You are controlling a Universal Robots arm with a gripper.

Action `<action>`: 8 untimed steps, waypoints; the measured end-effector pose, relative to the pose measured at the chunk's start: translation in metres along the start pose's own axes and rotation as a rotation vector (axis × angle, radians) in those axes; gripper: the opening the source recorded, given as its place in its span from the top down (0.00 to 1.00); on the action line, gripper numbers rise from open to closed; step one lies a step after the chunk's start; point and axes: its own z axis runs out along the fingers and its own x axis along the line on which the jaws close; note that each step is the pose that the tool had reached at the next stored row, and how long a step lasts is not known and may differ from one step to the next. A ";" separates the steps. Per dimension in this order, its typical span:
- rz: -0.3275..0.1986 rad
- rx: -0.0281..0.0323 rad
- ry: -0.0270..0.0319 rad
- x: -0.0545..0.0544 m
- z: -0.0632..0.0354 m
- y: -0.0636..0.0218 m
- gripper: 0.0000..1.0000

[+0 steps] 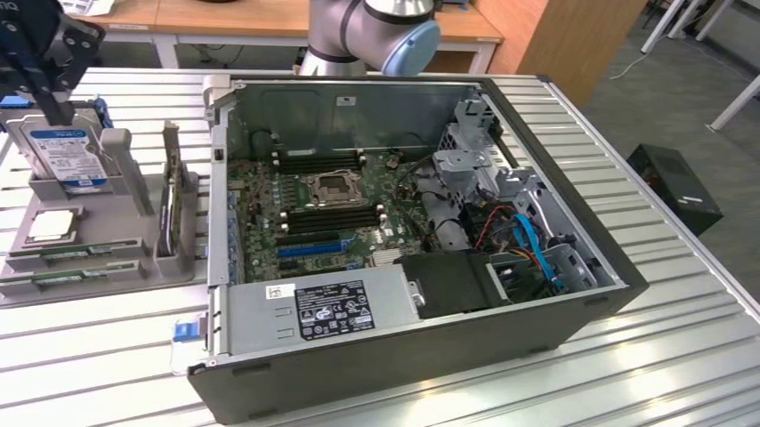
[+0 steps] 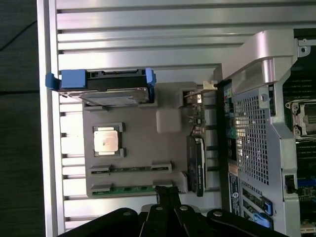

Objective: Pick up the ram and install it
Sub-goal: 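Reach for the ram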

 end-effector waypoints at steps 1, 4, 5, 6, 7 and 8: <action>0.000 0.0000 0.0001 0.002 0.0001 -0.0002 0.89; 0.000 0.0001 0.0007 0.009 0.0003 -0.0007 0.89; 0.000 0.0001 0.0008 0.012 0.0004 -0.0009 0.89; 0.000 0.0001 0.0010 0.014 0.0004 -0.0011 0.89; 0.000 0.0002 0.0012 0.016 0.0004 -0.0013 0.89; 0.000 0.0002 0.0015 0.019 0.0005 -0.0014 0.89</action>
